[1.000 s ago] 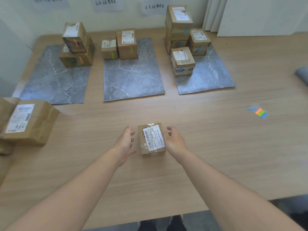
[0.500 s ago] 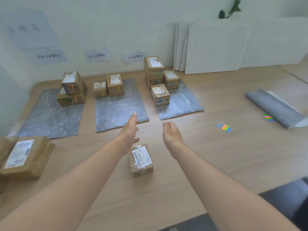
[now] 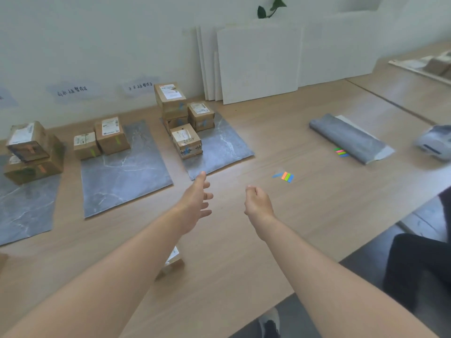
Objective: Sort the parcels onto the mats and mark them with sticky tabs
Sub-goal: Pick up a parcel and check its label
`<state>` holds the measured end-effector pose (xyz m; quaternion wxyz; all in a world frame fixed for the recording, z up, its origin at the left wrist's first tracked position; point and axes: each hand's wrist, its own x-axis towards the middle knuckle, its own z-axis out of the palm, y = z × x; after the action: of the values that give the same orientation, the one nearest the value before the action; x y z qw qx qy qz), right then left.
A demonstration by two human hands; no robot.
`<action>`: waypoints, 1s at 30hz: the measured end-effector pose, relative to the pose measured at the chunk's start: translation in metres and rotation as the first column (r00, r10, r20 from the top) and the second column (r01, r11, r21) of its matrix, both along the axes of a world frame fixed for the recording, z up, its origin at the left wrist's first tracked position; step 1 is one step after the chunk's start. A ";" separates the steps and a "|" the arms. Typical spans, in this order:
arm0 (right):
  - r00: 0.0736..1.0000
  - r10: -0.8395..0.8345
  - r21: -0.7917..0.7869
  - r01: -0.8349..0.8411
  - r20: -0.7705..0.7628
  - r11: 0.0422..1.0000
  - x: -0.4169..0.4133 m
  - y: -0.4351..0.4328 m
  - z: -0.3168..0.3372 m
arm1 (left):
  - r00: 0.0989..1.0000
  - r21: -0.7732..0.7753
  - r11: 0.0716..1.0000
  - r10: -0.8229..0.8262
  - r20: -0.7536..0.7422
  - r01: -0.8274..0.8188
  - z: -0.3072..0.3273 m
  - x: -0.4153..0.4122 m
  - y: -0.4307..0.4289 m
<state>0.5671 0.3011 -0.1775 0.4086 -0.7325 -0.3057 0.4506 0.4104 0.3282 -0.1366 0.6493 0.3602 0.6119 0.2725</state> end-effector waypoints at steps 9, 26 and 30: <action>0.999 0.033 -0.123 -0.036 -0.026 0.992 0.138 0.062 -0.080 | 0.992 -0.106 0.991 -0.094 -0.083 0.085 -0.063 0.149 0.062; 0.926 0.215 -0.104 -0.192 0.309 0.976 0.258 0.184 -0.168 | 0.999 -0.272 0.962 0.029 -0.039 -0.038 -0.162 0.260 0.170; 0.888 0.253 -0.089 -0.237 0.385 0.967 0.261 0.213 -0.195 | 0.998 -0.297 0.953 0.055 -0.005 -0.054 -0.178 0.255 0.187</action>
<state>0.8277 0.5143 -0.3721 0.2641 -0.7714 -0.4625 0.3483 0.6650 0.5153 -0.3148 0.6894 0.2410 0.6544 0.1960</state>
